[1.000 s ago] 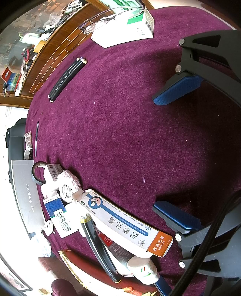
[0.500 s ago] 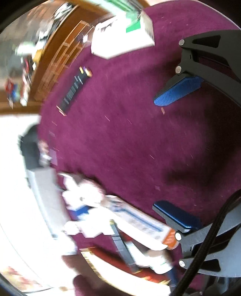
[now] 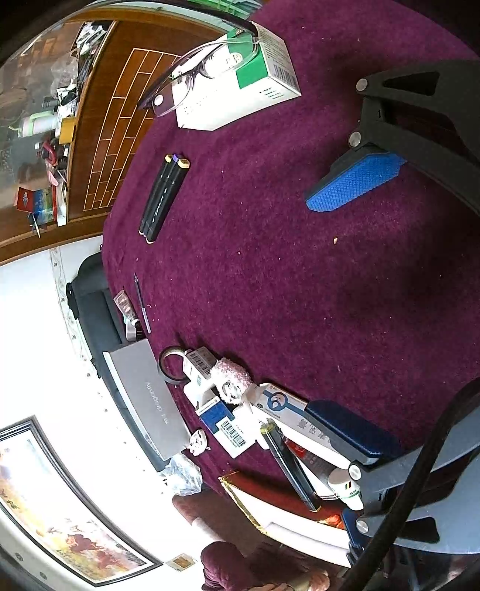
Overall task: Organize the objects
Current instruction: 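Grasp the white pill bottle with green label with the left gripper, then grasp the white-blue cream tube box with the right gripper while the left lifts the bottle, then carry the bottle and box into the gold-rimmed white tray and open both grippers, then move both open grippers back over the pile of items, then grasp the orange-capped white bottle with the left gripper while the right grasps the black marker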
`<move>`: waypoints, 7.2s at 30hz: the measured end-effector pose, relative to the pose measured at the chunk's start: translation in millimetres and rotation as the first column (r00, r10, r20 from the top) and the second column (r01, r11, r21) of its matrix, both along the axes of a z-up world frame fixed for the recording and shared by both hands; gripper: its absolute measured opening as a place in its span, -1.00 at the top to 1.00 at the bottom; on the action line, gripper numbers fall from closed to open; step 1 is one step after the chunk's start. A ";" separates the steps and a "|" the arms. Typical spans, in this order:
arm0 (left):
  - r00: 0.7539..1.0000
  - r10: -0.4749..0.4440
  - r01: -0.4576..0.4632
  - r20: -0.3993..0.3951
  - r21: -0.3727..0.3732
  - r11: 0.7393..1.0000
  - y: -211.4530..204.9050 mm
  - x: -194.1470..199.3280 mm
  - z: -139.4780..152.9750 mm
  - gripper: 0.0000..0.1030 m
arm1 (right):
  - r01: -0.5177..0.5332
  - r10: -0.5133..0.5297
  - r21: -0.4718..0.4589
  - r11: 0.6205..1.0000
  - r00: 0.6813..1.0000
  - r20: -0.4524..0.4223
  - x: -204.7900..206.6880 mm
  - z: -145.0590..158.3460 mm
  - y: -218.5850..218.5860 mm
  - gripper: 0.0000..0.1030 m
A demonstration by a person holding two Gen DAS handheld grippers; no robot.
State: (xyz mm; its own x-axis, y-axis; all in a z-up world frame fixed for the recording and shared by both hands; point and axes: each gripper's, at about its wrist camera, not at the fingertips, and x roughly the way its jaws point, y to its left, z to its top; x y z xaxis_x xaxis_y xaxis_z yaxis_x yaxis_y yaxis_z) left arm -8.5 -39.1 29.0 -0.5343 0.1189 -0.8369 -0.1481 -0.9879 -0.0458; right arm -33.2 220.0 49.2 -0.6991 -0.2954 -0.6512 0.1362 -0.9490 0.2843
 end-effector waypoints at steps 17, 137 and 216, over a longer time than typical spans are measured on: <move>0.997 -0.075 0.074 0.022 0.054 0.996 32.4 -28.2 -3.9 0.49 | -0.028 0.024 0.081 0.996 0.999 0.047 -4.1 -4.8 -12.3 -0.94; 0.870 0.492 -0.482 0.040 0.288 0.828 -343.9 -81.4 3.1 0.44 | -0.609 0.618 -0.140 0.781 0.719 0.316 -101.8 -11.4 -443.1 0.65; 0.975 0.061 -0.123 0.214 0.289 0.949 -24.4 -84.5 4.3 0.01 | -0.275 0.310 -0.390 0.879 0.950 0.030 -65.2 -2.2 -28.0 -0.42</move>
